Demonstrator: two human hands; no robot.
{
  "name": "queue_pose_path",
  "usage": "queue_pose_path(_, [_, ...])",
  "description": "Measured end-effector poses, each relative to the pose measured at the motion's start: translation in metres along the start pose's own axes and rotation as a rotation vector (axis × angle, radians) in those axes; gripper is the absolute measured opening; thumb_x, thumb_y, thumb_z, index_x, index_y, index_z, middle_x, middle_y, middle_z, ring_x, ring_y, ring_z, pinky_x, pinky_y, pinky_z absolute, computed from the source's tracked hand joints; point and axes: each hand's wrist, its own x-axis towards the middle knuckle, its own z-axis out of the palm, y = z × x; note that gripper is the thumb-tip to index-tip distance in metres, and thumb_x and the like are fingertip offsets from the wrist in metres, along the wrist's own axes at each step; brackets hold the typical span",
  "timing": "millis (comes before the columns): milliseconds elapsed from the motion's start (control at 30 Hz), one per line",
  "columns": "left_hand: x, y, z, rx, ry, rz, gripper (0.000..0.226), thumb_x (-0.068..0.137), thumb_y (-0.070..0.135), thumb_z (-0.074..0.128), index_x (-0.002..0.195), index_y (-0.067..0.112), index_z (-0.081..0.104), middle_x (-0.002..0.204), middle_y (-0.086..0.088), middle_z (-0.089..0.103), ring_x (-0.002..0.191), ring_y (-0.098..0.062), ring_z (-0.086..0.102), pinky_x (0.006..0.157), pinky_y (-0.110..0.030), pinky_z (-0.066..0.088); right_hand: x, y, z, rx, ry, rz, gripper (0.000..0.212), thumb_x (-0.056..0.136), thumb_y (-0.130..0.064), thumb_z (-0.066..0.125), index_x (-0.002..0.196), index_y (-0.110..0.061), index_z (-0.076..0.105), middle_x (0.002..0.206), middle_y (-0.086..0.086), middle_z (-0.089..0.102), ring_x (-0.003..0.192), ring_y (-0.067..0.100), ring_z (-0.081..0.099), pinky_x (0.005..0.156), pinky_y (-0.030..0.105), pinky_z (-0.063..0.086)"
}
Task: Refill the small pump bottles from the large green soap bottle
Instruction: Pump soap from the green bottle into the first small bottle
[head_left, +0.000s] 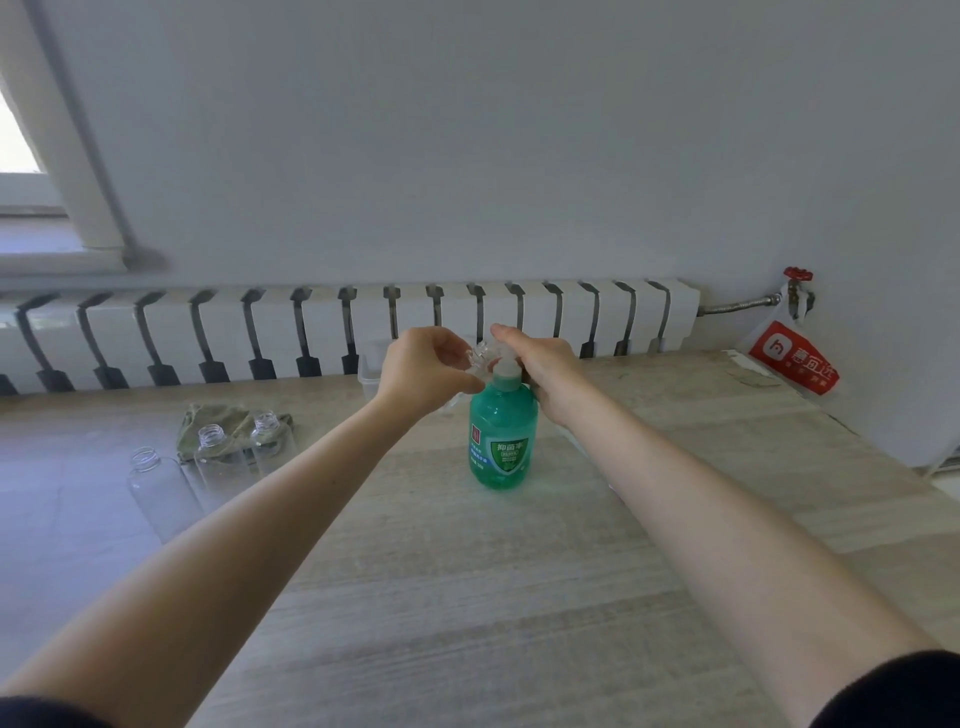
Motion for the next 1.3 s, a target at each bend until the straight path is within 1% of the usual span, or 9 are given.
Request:
queue_pose_path(67, [0.001,0.001,0.000,-0.021,0.005,-0.006,0.033,0.067,0.011,0.083,0.095,0.011,0.066,0.091,-0.004,0.069,0.086,-0.018,0.066,0.082,-0.031,0.055,-0.004,-0.003,0.001,0.013,-0.010,0.034,0.099,0.046,-0.070,0.068,0.127,-0.017,0.055,0.125,0.004,0.060,0.114,0.024,0.054,0.103,0.045,0.041])
queue_pose_path(100, [0.001,0.003,0.000,-0.025,0.008,-0.006,0.033,0.067,0.010,0.083,0.094,0.011,0.066,0.090,-0.004,0.069,0.086,-0.019,0.066,0.083,-0.032,0.055,-0.004,-0.004,0.001,0.017,-0.011,0.043,0.103,0.042,-0.072,0.066,0.129,-0.018,0.053,0.125,0.004,0.059,0.115,0.024,0.054,0.102,0.045,0.040])
queue_pose_path(200, [0.002,0.003,-0.002,-0.025,0.007,-0.009,0.033,0.066,0.010,0.083,0.095,0.010,0.066,0.090,-0.004,0.069,0.086,-0.020,0.066,0.085,-0.035,0.055,-0.004,-0.006,0.002,0.016,-0.016,0.048,0.096,0.050,-0.070,0.066,0.130,-0.019,0.052,0.126,0.004,0.057,0.115,0.024,0.052,0.101,0.043,0.041])
queue_pose_path(333, [0.001,0.005,-0.003,-0.016,0.009,-0.007,0.032,0.067,0.010,0.083,0.095,0.011,0.066,0.091,-0.005,0.070,0.087,-0.019,0.066,0.085,-0.033,0.055,-0.002,-0.006,0.000,0.020,-0.022,0.045,0.094,0.050,-0.068,0.069,0.128,-0.018,0.054,0.127,0.005,0.058,0.116,0.025,0.053,0.103,0.045,0.040])
queue_pose_path(467, [0.001,0.005,-0.002,-0.016,0.018,-0.014,0.033,0.067,0.010,0.083,0.096,0.010,0.067,0.091,-0.005,0.070,0.087,-0.019,0.066,0.084,-0.033,0.055,-0.001,-0.004,-0.002,0.031,-0.001,0.019,0.076,0.065,-0.059,0.072,0.124,-0.014,0.057,0.125,0.006,0.060,0.115,0.025,0.053,0.105,0.046,0.039])
queue_pose_path(567, [-0.001,0.004,-0.001,-0.014,0.014,-0.021,0.034,0.066,0.010,0.083,0.096,0.009,0.067,0.091,-0.004,0.070,0.085,-0.018,0.067,0.081,-0.029,0.054,0.001,-0.002,-0.003,0.028,0.014,0.006,0.071,0.070,-0.054,0.072,0.125,-0.011,0.057,0.126,0.007,0.060,0.116,0.025,0.053,0.106,0.046,0.038])
queue_pose_path(1000, [-0.002,-0.001,0.002,0.003,0.015,-0.017,0.033,0.065,0.010,0.085,0.093,0.009,0.068,0.088,-0.003,0.070,0.083,-0.016,0.067,0.080,-0.028,0.054,0.005,0.004,-0.001,0.003,0.053,-0.044,0.051,0.078,-0.045,0.070,0.115,-0.011,0.062,0.116,0.007,0.064,0.109,0.023,0.057,0.101,0.042,0.044])
queue_pose_path(1233, [-0.003,0.001,0.001,-0.002,0.007,-0.010,0.034,0.066,0.010,0.084,0.096,0.009,0.068,0.090,-0.004,0.070,0.084,-0.017,0.066,0.081,-0.028,0.054,-0.002,0.001,0.000,0.002,0.034,0.001,0.066,0.072,-0.054,0.070,0.122,-0.013,0.059,0.120,0.005,0.061,0.110,0.022,0.056,0.100,0.041,0.044])
queue_pose_path(1300, [-0.002,0.003,0.000,-0.025,0.007,-0.018,0.033,0.066,0.009,0.084,0.095,0.009,0.068,0.089,-0.004,0.070,0.083,-0.016,0.066,0.080,-0.026,0.054,-0.007,-0.001,0.002,0.013,0.018,0.014,0.076,0.064,-0.061,0.069,0.124,-0.015,0.057,0.120,0.004,0.061,0.109,0.022,0.055,0.100,0.042,0.043])
